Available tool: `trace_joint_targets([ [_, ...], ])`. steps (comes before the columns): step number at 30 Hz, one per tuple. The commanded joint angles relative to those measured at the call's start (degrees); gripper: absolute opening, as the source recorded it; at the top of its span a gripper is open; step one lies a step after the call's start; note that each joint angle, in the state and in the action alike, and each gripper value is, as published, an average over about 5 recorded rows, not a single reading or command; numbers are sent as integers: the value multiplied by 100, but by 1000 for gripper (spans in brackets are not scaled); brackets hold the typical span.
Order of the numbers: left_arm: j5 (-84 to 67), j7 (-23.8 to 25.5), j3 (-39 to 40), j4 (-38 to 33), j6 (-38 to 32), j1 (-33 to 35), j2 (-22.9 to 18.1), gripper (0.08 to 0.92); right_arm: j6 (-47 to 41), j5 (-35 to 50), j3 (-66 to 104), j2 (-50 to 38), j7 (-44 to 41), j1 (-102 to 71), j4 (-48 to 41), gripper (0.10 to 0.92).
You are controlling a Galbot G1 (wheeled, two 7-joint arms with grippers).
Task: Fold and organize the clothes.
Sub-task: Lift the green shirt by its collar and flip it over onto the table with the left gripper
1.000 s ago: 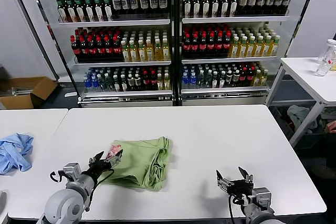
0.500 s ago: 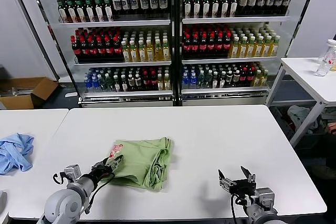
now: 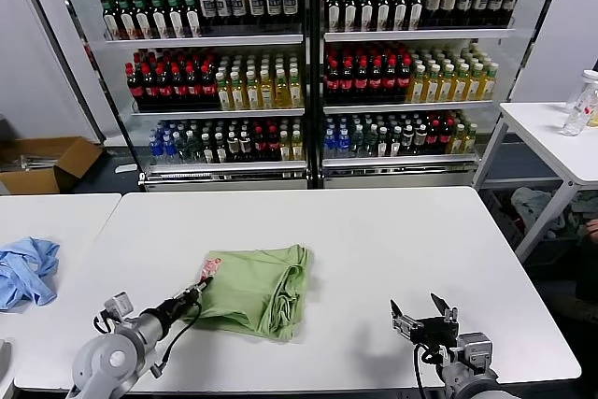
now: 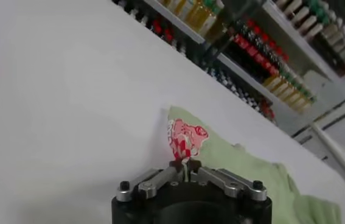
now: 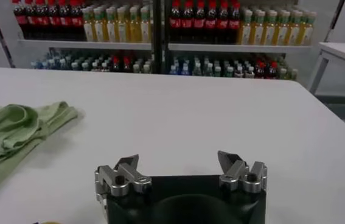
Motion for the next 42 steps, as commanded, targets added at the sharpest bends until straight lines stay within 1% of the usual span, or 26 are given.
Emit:
trace_joint_targets([
  [1, -1810, -176, -1033, 147, 22, 52, -244, 105, -8, -3, 9, 46, 9, -21, 29, 823],
  [4, -2091, -289, -1533, 104, 37, 112, -201, 102, -8, -5, 22, 56, 12, -40, 46, 823],
  [6, -2064, -416, -1894, 46, -13, 105, -35, 102, -6, -4, 30, 51, 10, -38, 52, 823],
  [8, -1674, -476, -2336, -14, -148, 66, 261, 102, -3, -4, 26, 62, 8, -18, 47, 823],
  [12, -448, -318, -3104, -152, -352, 51, 1107, 102, 25, -11, -20, 119, -5, 37, 9, 823],
  [15, 56, -292, -3239, -661, -326, 128, 1591, 102, 67, -19, -72, 140, -23, 65, -15, 823],
  [17, 296, -313, -3030, -1199, -255, 177, 1737, 102, 76, -34, -114, 174, -27, 87, -10, 823],
  [18, 528, -301, -2775, -1469, -239, 207, 1746, 102, 72, -50, -135, 202, -25, 97, -1, 823],
  [20, 1413, -233, -1985, -1848, -298, 261, 1654, 102, 60, -103, -170, 252, -25, 98, 22, 823],
  [22, 2684, -154, -875, -2003, -500, 261, 1452, 102, 71, -156, -175, 275, -33, 67, 30, 823],
  [24, 3951, -137, 307, -1892, -708, 153, 1170, 102, 93, -211, -163, 291, -43, 18, 42, 823],
  [26, 4814, -180, 1310, -1672, -807, -64, 864, 102, 112, -268, -143, 321, -51, -38, 72, 823],
  [29, 5487, -375, 2363, -1385, -746, -446, 384, 102, 136, -355, -122, 383, -67, -120, 119, 823],
  [32, 5749, -630, 3122, -1180, -597, -749, -69, 102, 156, -449, -118, 457, -80, -165, 128, 823],
  [34, 5599, -794, 3468, -1124, -475, -983, -353, 102, 165, -506, -120, 506, -88, -169, 122, 823],
  [37, 4418, -1182, 3745, -1108, -221, -1475, -776, 102, 169, -570, -113, 568, -97, -170, 112, 823],
  [39, 3562, -1402, 3862, -1014, -174, -1778, -1012, 102, 176, -601, -101, 595, -103, -179, 100, 823],
  [42, 3185, -1426, 4067, -699, -393, -2055, -1231, 102, 188, -631, -78, 622, -113, -191, 91, 823],
])
